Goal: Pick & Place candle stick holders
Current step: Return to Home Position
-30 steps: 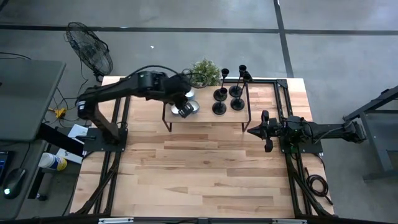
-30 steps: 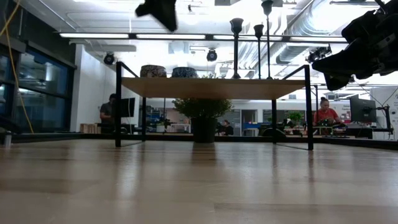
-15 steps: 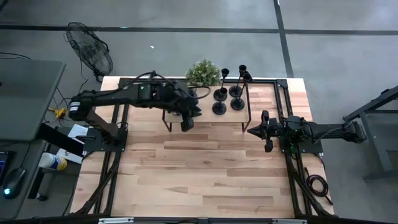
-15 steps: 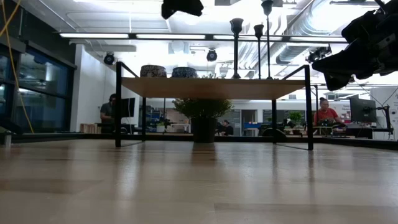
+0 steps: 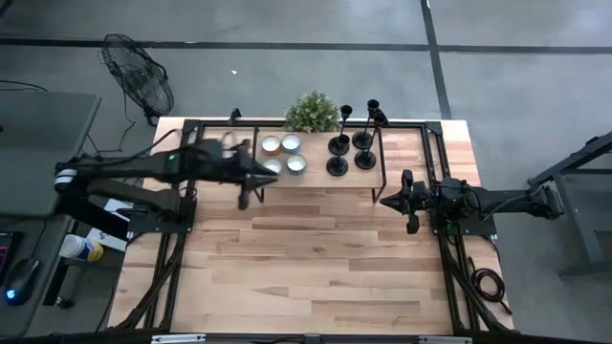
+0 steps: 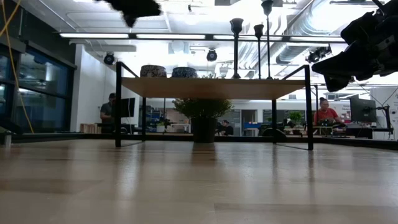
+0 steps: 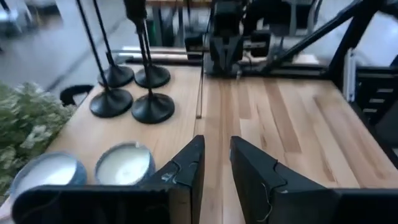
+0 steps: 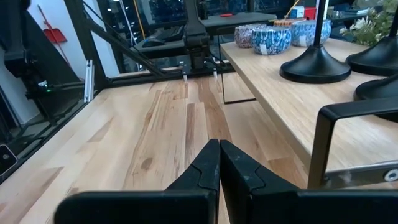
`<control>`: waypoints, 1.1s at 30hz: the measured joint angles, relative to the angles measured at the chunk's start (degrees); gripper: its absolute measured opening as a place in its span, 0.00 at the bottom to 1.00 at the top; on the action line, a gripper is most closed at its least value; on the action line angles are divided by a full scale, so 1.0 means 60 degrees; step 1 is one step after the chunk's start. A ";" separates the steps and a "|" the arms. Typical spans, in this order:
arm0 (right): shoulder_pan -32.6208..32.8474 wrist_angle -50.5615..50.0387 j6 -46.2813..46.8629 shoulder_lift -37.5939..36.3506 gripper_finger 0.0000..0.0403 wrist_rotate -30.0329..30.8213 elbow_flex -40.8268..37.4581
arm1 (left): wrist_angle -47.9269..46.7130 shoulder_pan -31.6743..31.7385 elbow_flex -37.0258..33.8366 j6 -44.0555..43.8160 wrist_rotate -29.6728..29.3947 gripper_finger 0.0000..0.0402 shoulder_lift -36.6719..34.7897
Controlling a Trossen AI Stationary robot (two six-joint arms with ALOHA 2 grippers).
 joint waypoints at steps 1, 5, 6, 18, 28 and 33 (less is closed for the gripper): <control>0.0000 -0.0003 -0.0002 0.0009 0.00 -0.0002 0.0000 | 0.0348 0.0000 -0.0564 0.0059 0.0000 0.18 -0.0510; -0.0004 -0.0001 -0.0001 0.0024 0.00 0.0002 0.0001 | 0.1876 -0.0004 -0.2907 0.0144 0.0134 0.18 -0.2372; 0.0000 -0.0002 0.0000 0.0024 0.00 -0.0002 0.0001 | 0.2256 -0.0006 -0.3470 0.0144 0.0188 0.18 -0.2785; -0.0004 -0.0001 0.0002 0.0028 0.00 0.0002 0.0001 | 0.3966 -0.1148 -0.6888 -0.0060 0.0256 0.18 -0.5181; -0.0001 -0.0001 0.0002 0.0028 0.00 -0.0002 0.0001 | 0.5571 -0.1446 -0.8323 -0.0118 0.0286 0.18 -0.5759; -0.0004 0.0000 0.0002 0.0031 0.00 -0.0002 0.0002 | 0.5988 -0.1446 -0.8482 -0.0530 0.0488 0.18 -0.6156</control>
